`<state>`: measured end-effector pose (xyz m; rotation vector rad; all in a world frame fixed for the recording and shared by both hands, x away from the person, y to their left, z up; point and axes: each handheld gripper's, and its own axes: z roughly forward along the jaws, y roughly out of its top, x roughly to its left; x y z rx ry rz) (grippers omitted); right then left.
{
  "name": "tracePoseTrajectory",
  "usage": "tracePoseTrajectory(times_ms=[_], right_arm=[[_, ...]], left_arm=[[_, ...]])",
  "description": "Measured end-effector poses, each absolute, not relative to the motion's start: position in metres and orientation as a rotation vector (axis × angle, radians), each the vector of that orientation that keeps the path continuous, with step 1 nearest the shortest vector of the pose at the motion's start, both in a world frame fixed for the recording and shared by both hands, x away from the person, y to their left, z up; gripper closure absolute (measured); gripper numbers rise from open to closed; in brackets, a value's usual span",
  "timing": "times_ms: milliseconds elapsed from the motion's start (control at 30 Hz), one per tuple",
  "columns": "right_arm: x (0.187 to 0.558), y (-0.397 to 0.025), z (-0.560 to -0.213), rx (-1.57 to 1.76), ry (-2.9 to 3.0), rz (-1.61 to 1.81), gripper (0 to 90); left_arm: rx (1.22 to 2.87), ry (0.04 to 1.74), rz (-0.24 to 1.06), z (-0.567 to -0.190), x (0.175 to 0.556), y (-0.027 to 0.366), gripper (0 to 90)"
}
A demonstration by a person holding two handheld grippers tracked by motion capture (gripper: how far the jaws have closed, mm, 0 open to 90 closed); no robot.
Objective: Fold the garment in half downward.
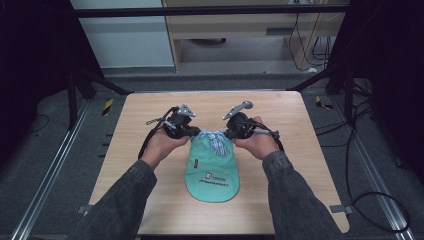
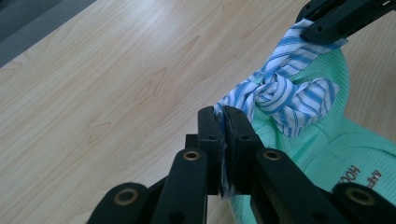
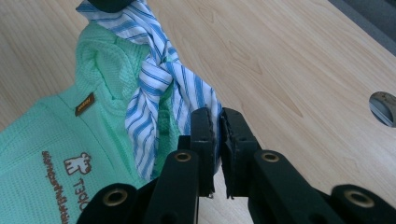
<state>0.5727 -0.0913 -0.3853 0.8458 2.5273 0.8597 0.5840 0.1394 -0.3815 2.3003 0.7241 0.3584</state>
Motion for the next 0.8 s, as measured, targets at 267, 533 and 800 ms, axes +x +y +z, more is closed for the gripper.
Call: tracePoseTrajectory(times_ms=[267,533,800], right_arm=[[0.576,-0.090,-0.380,0.827,2.523,0.843,84.2],[0.582,-0.089,-0.372,0.807,2.506,0.841,84.3],[0.585,-0.089,-0.371,0.796,2.504,0.824,84.3]], left_arm=[[2.303,0.716,0.369,-0.377,0.588,0.140,86.2],[2.291,0.710,0.394,-0.368,0.592,0.140,86.2],[2.288,0.709,0.400,-0.367,0.596,0.139,86.2]])
